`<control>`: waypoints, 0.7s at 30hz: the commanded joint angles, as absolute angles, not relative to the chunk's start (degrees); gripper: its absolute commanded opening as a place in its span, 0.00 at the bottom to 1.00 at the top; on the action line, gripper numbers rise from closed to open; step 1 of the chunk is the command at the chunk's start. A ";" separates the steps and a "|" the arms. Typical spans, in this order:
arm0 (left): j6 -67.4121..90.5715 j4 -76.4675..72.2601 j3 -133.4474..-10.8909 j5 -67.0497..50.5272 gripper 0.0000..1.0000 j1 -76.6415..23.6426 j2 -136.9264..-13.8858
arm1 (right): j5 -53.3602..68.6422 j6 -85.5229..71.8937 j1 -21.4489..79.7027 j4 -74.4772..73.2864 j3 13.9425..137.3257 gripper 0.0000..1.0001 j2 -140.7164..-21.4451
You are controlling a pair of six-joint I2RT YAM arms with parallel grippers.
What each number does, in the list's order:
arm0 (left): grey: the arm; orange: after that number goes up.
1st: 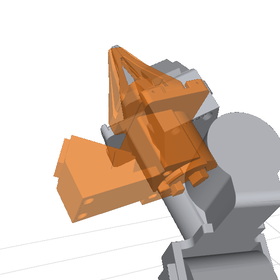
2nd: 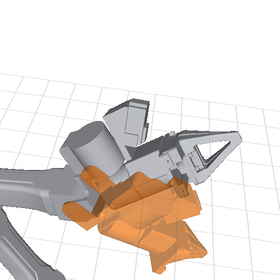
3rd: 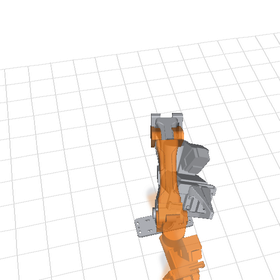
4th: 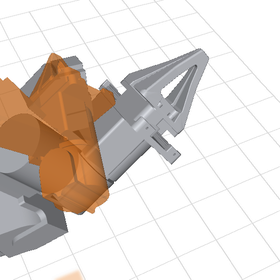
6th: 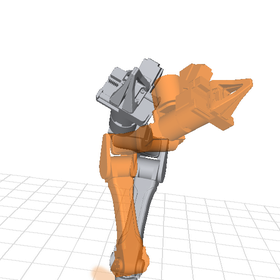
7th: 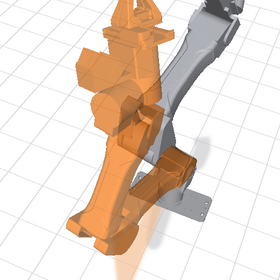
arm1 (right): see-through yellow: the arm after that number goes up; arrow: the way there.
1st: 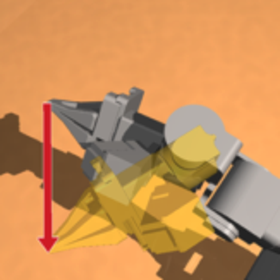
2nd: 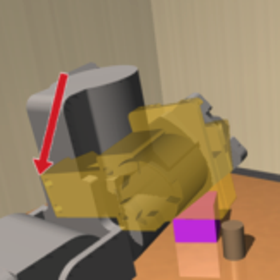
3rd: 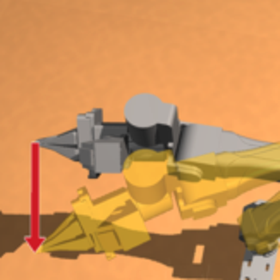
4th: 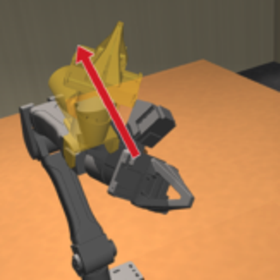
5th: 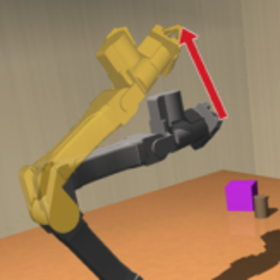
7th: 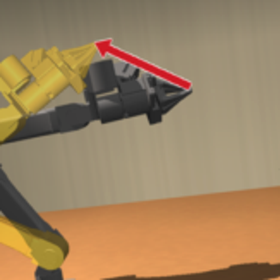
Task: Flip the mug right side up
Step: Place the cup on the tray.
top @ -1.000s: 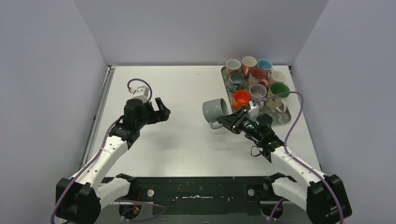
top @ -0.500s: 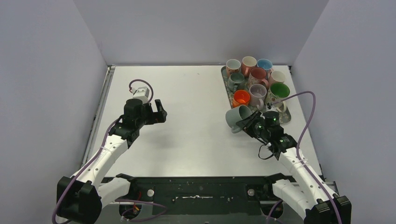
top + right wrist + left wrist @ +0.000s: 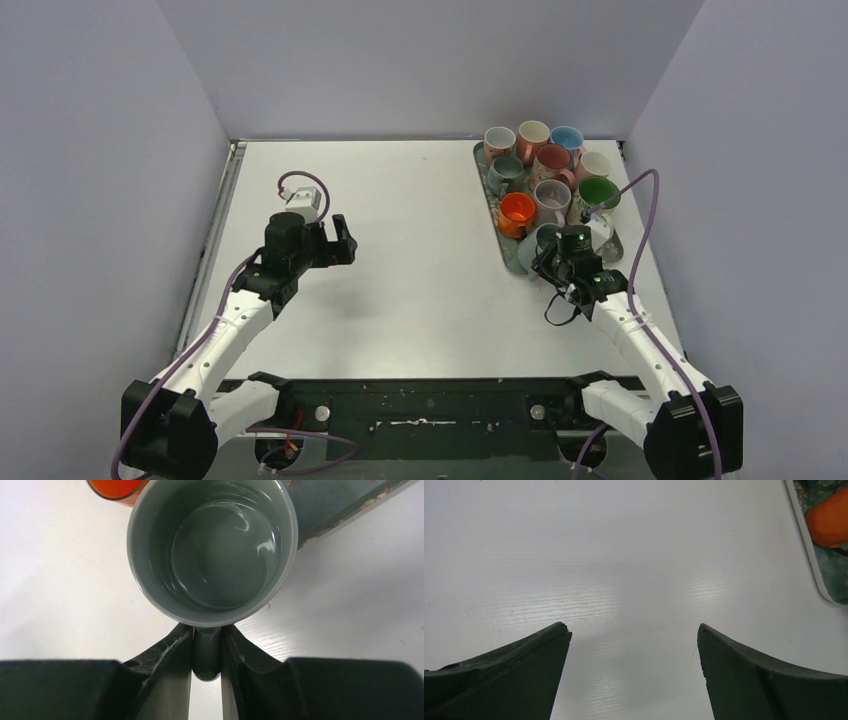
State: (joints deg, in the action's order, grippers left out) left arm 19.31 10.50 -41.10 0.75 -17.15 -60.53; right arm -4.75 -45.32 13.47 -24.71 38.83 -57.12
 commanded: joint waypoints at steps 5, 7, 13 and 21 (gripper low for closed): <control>18.19 8.83 -41.07 0.04 0.97 -16.79 -58.67 | -13.74 -41.04 12.77 -7.92 40.62 0.00 -62.49; 18.11 8.87 -41.03 0.24 0.97 -16.79 -58.54 | -14.16 -40.59 12.74 -5.90 39.85 0.00 -63.25; 18.09 8.84 -41.22 0.26 0.97 -16.70 -58.80 | -15.91 -40.17 12.68 -3.95 39.18 0.00 -66.29; 18.11 8.88 -41.12 0.60 0.98 -16.70 -58.75 | -16.65 -41.18 12.44 -4.07 38.68 0.00 -69.82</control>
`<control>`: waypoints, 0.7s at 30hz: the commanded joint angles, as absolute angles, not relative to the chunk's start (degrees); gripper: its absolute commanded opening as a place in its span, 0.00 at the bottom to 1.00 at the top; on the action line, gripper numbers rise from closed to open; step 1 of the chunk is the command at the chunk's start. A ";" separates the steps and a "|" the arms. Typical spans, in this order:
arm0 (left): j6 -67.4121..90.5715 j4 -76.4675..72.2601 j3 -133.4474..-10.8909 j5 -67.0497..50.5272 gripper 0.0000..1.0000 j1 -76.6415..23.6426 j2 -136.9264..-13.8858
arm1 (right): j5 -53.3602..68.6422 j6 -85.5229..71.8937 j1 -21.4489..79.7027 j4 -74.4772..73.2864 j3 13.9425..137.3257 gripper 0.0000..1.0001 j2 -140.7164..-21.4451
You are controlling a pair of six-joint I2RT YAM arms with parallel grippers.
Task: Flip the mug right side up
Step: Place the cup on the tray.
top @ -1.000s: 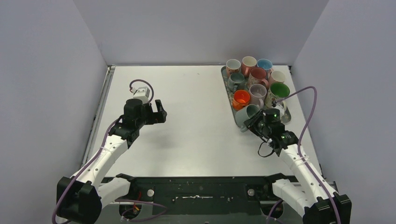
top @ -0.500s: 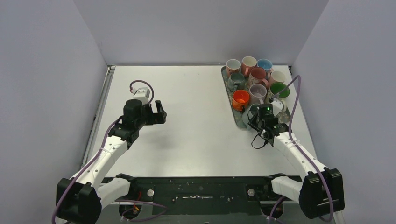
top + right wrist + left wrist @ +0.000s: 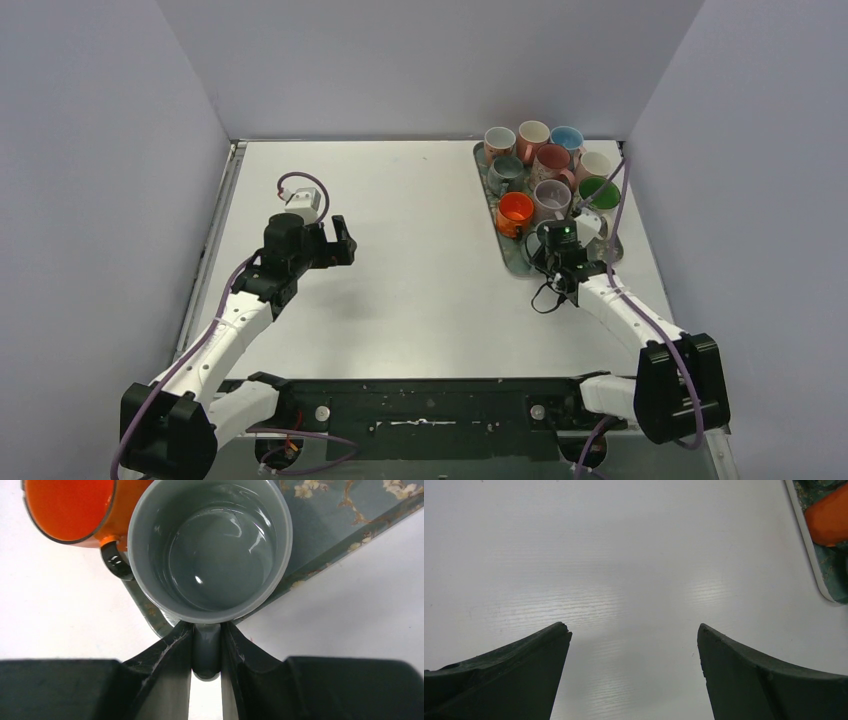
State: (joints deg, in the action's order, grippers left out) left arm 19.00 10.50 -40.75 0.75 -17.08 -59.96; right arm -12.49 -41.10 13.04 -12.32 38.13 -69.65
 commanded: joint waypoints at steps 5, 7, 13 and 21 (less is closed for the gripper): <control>18.13 8.92 -41.12 0.68 0.97 -16.70 -58.82 | -18.00 -42.82 12.39 -6.55 40.30 0.08 -72.92; 18.11 8.88 -41.13 0.70 0.97 -16.70 -58.80 | -17.36 -43.21 12.39 -7.61 41.09 0.17 -74.05; 18.10 8.88 -40.97 0.88 0.97 -16.61 -58.62 | -15.04 -43.64 12.36 -10.26 42.92 0.48 -74.19; 18.31 9.21 -41.32 0.30 0.97 -16.68 -58.31 | -12.29 -41.54 12.36 -16.96 46.38 0.84 -69.63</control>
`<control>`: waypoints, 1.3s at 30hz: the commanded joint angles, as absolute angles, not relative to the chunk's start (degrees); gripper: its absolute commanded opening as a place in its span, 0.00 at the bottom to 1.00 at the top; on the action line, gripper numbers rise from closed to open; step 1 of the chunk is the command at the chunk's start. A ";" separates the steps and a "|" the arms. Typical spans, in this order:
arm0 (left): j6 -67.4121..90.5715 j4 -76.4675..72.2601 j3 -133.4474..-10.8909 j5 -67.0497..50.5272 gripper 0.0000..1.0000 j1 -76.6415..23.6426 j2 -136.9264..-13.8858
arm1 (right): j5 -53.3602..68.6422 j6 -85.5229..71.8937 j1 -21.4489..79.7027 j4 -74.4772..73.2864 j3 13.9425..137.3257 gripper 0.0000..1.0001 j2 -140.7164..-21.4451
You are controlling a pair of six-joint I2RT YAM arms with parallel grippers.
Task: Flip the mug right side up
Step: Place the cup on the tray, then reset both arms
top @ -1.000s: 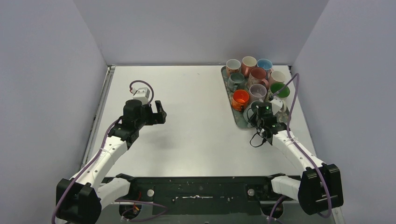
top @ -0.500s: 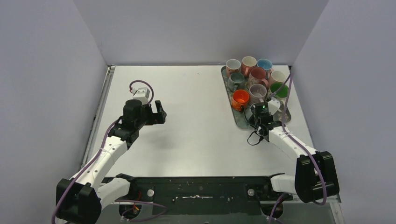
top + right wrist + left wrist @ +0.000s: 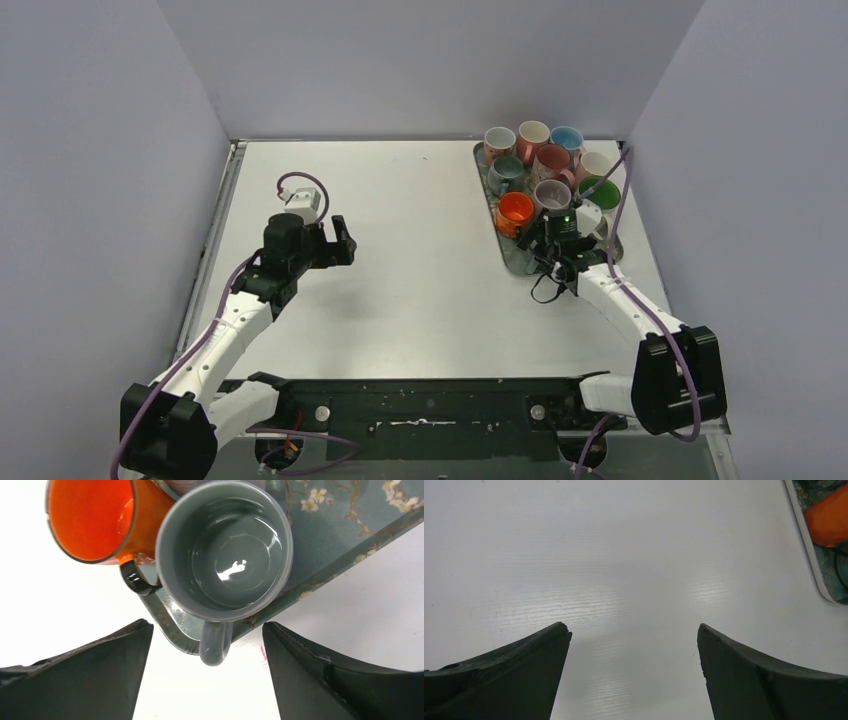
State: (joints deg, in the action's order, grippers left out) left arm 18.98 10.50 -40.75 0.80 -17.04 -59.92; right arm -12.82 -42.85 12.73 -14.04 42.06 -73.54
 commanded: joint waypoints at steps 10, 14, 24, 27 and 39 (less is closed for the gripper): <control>20.99 12.05 -49.11 -5.05 0.97 -16.70 -55.43 | 1.82 -29.49 12.57 -23.24 56.72 1.00 -63.96; 21.69 11.35 -52.85 -10.19 0.97 -16.70 -53.37 | 7.90 -27.05 12.84 -22.08 58.52 1.00 -61.59; 24.68 8.05 -56.13 -9.87 0.97 -16.71 -45.97 | 20.54 -26.73 12.86 -17.64 62.91 1.00 -55.80; 25.42 8.09 -55.67 -8.47 0.97 -16.70 -43.89 | 22.55 -27.23 12.84 -16.15 63.37 1.00 -54.34; 25.40 10.80 -52.75 -7.03 0.97 -16.70 -42.80 | 25.56 -30.49 12.99 -13.22 59.83 1.00 -52.13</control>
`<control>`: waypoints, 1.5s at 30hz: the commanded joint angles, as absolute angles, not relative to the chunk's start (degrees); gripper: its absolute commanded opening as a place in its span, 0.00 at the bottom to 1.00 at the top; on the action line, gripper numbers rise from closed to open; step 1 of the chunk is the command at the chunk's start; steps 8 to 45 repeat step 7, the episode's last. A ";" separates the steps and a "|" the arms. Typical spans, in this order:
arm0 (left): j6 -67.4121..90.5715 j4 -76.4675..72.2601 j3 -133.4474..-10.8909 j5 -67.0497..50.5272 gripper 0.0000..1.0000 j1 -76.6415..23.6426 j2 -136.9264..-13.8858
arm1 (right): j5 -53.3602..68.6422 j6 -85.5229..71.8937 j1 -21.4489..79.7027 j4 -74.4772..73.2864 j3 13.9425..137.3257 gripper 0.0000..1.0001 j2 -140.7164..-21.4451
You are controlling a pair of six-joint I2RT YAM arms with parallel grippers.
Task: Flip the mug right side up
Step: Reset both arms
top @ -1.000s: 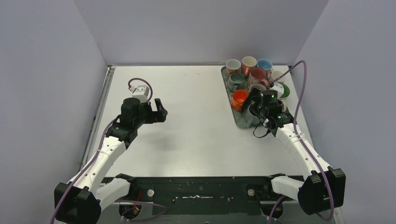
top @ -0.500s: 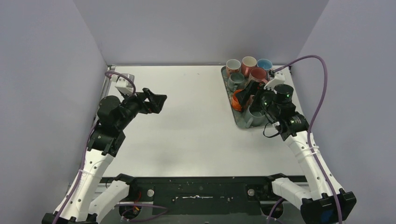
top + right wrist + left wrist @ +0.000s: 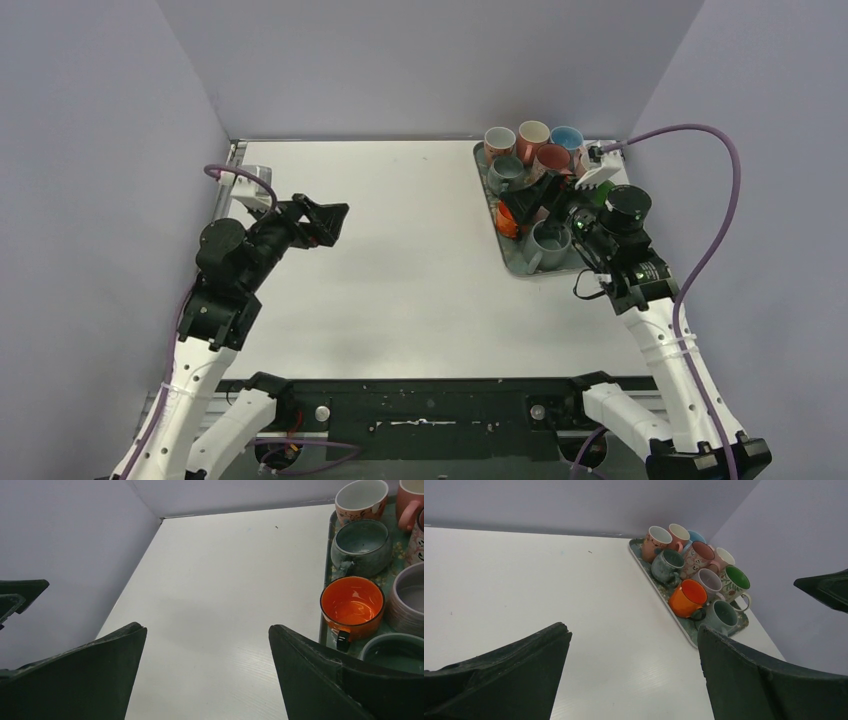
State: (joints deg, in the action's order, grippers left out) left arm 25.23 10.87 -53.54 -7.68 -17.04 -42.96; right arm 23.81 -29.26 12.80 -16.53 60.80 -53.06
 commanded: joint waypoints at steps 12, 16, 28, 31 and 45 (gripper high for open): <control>25.36 10.14 -51.89 -7.22 0.97 -16.70 -42.98 | 26.27 -31.13 12.92 -12.14 58.92 1.00 -52.06; 25.36 10.14 -51.89 -7.22 0.97 -16.70 -42.98 | 26.27 -31.13 12.92 -12.14 58.92 1.00 -52.06; 25.36 10.14 -51.89 -7.22 0.97 -16.70 -42.98 | 26.27 -31.13 12.92 -12.14 58.92 1.00 -52.06; 25.36 10.14 -51.89 -7.22 0.97 -16.70 -42.98 | 26.27 -31.13 12.92 -12.14 58.92 1.00 -52.06; 25.36 10.14 -51.89 -7.22 0.97 -16.70 -42.98 | 26.27 -31.13 12.92 -12.14 58.92 1.00 -52.06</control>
